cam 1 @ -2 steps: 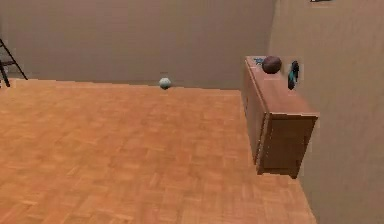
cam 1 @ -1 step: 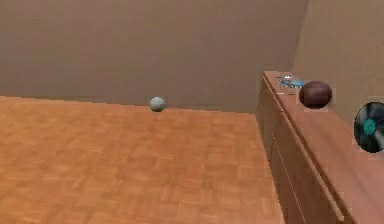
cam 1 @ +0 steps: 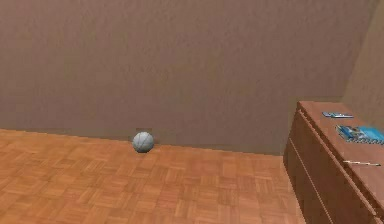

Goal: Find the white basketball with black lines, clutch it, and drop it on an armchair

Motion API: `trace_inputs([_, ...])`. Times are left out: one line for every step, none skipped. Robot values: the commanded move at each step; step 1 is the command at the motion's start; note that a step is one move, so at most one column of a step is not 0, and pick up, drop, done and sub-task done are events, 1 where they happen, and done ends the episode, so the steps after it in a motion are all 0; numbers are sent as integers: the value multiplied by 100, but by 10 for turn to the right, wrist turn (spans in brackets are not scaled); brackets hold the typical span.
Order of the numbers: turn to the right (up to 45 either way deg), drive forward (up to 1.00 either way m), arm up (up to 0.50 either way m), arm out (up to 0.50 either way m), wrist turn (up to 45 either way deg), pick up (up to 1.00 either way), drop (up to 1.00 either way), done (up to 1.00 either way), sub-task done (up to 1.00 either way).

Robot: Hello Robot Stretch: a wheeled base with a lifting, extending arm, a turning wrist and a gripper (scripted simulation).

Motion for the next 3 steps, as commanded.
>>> trace_inputs([30, 0, 0, 0, 0, 0, 0, 0, 0])
trace_inputs([0, 100, 0, 0, 0, 0, 0, 0, 0])
trace_inputs([30, 0, 0, 0, 0, 0, 0, 0, 0])
